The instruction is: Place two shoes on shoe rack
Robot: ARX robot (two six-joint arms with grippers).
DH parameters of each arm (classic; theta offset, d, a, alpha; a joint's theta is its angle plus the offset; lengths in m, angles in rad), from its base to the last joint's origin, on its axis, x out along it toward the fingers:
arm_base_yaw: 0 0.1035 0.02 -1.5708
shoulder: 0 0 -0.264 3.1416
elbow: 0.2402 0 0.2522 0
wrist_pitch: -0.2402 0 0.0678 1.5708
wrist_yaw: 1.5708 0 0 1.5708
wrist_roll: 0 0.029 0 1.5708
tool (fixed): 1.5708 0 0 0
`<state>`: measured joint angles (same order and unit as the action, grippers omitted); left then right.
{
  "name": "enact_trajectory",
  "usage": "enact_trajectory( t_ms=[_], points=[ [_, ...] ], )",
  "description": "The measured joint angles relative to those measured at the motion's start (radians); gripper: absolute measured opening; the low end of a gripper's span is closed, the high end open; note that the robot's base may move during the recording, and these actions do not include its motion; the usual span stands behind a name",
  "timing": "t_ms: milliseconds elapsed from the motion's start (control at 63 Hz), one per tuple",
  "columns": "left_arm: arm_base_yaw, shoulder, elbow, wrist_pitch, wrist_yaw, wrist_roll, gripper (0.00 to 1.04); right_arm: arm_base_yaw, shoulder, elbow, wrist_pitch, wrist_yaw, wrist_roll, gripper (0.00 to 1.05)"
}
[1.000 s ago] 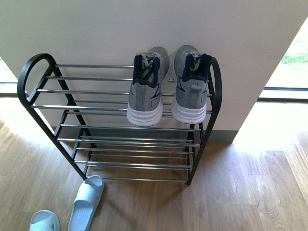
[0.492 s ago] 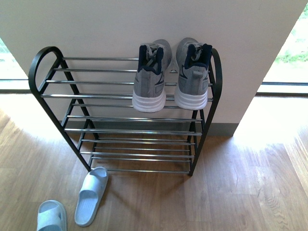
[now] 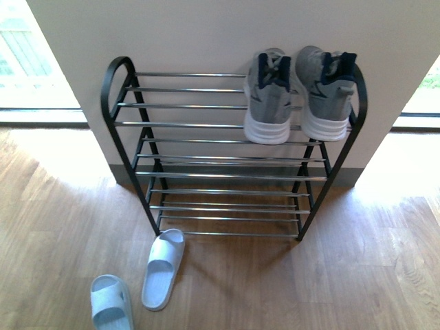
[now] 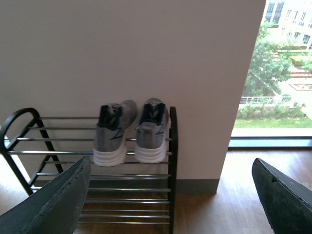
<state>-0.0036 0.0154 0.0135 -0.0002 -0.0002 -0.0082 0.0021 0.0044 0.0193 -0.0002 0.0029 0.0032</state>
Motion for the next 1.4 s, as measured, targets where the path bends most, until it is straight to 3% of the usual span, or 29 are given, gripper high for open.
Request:
enact_trajectory(
  t_ms=[1397],
  points=[
    [0.000,0.000,0.000,0.000,-0.002,0.000,0.95,-0.001,-0.001,0.000,0.000,-0.003,0.000,0.96]
  ],
)
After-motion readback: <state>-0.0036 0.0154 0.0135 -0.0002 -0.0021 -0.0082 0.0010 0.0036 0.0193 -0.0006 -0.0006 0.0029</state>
